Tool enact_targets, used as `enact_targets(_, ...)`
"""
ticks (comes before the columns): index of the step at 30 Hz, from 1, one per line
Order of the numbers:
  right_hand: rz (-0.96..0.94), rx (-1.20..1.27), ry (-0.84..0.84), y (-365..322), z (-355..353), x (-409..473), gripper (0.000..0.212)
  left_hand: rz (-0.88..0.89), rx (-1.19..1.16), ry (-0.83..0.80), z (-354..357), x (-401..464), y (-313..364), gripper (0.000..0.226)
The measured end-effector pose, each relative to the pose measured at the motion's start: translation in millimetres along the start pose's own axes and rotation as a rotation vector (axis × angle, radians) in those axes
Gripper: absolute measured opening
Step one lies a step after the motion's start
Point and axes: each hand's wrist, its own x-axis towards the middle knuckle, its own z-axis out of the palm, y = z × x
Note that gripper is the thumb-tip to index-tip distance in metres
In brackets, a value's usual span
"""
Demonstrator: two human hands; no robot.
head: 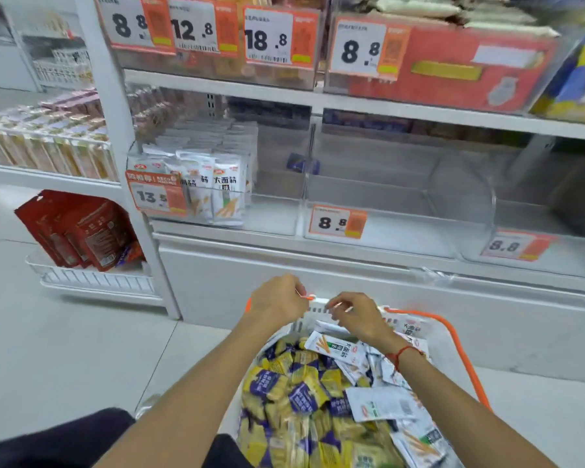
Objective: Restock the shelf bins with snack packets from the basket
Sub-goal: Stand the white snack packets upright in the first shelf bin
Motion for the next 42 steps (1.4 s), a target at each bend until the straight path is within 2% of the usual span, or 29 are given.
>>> enact_targets(4,0.148,-0.133,-0.111,63.1,16.7,-18.9,0.017,-0.035,-0.052,-0.134,65.1,4.7,-7.5,0.026)
enact_targets(7,0.263,-0.301,-0.324,105.3,23.9,-32.1,0.021,-0.003,0.044,-0.268,110.2,9.0,-10.9,0.031)
enact_targets(9,0.325,-0.541,-0.499,128.0,29.8,-43.8,0.041,0.054,0.057,-0.360,136.6,10.4,-8.9,0.033)
enact_targets(11,0.335,-0.626,-0.542,146.8,37.5,-55.1,0.068,0.106,0.029,-0.482,162.7,10.6,-0.8,0.043)
enact_targets(13,0.290,-0.586,-0.506,156.5,40.6,-63.2,0.076,0.203,0.059,-0.618,186.8,8.3,8.6,0.056)
enact_targets(15,0.259,-0.521,-0.470,162.7,40.4,-68.5,0.078,0.282,0.186,-0.674,206.3,4.1,13.4,0.066)
enact_targets(17,0.291,-0.373,-0.414,162.2,36.3,-70.4,0.075,0.320,0.281,-0.598,215.8,-0.2,12.9,0.066)
enact_targets(20,0.324,-0.263,-0.357,162.2,30.4,-72.0,0.053,0.370,0.284,-0.467,216.0,0.3,6.5,0.050)
enact_targets(22,0.299,-0.217,-0.240,165.6,29.5,-72.4,0.037,0.332,0.164,-0.436,210.6,3.1,-0.7,0.038)
enact_targets(25,0.220,-0.048,-0.014,158.3,32.1,-74.6,0.018,0.179,-0.339,-0.317,194.4,5.4,-7.8,0.026)
enact_targets(26,0.209,0.024,0.028,151.9,34.3,-76.0,0.012,0.120,-0.499,-0.242,188.7,6.3,-9.4,0.028)
enact_targets(28,0.234,0.245,0.070,137.9,41.9,-78.0,0.012,-0.022,-0.671,-0.119,176.7,8.5,-11.4,0.050)
enact_targets(29,0.268,0.368,0.102,130.9,45.6,-78.2,0.015,-0.097,-0.720,-0.124,170.3,8.6,-11.3,0.062)
enact_targets(31,0.377,0.559,0.191,121.7,51.1,-76.4,0.021,-0.203,-0.728,-0.272,159.5,5.7,-8.3,0.070)
enact_targets(33,0.486,0.706,0.241,117.2,55.1,-75.3,0.024,-0.201,-0.681,-0.466,153.1,-3.4,-3.5,0.062)
enact_targets(35,0.540,0.817,0.221,112.8,57.4,-76.8,0.020,-0.126,-0.649,-0.513,149.8,-13.6,2.3,0.046)
enact_targets(39,0.571,0.837,0.102,107.6,51.1,-81.6,0.022,-0.050,-0.646,-0.414,156.9,-18.3,2.6,0.034)
enact_targets(40,0.577,0.775,0.099,110.4,44.8,-81.3,0.021,-0.064,-0.652,-0.402,157.9,-19.1,2.9,0.033)
enact_targets(42,0.604,0.491,0.132,117.9,27.8,-84.3,0.022,-0.119,-0.672,-0.398,162.3,-18.5,1.0,0.034)
